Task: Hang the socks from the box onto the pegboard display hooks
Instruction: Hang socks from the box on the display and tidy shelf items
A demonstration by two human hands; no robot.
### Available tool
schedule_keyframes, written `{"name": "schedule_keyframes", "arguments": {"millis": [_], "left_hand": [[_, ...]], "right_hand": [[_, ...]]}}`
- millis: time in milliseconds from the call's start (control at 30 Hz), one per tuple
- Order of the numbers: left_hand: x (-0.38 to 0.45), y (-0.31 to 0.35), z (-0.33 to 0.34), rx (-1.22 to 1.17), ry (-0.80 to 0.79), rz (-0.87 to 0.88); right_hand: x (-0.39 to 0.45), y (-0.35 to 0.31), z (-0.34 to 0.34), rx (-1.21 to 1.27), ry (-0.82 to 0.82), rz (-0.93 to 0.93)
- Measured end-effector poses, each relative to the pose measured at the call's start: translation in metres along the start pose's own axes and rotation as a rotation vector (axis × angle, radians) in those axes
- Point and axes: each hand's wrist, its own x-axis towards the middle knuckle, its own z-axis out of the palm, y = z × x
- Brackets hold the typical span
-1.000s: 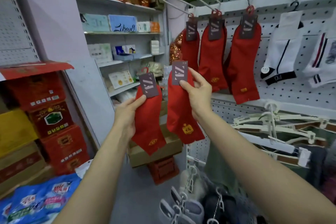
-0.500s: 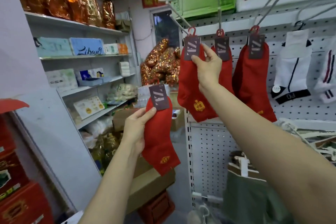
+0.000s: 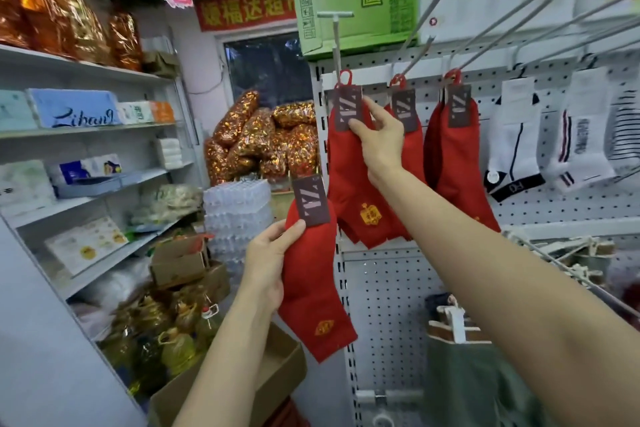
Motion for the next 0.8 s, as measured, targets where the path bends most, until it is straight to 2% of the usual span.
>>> {"name": "schedule_keyframes", "arguments": {"millis": [200, 400, 500, 567, 667, 800], "left_hand": [[0.008, -0.008, 0.028, -0.027, -0.042, -0.030], [0.005, -0.006, 0.040, -0.028, -0.018, -0.026], [0.005, 0.000, 0.052, -0.041, -0.029, -0.004], [0.005, 0.003, 0.061, -0.060, -0.053, 0.014], [0.006, 0.007, 0.077, -0.080, -0.082, 0.046], [0.004, 0.004, 0.104, -0.062, -0.118, 0.080]], "right_hand": [[0.002, 0.002, -0.009, -0.090, -0.118, -0.025], [-0.005, -0.002, -0.029, -0.195, -0.182, 0.074], [-0.024, -0.015, -0.044, -0.241, -0.181, -0.022], [-0.046, -0.021, -0.060, -0.197, -0.201, -0.075], [-0.077, -0.021, -0.087, -0.070, -0.278, -0.036], [-0.095, -0.022, -0.112, -0.049, -0.297, -0.018]]}}
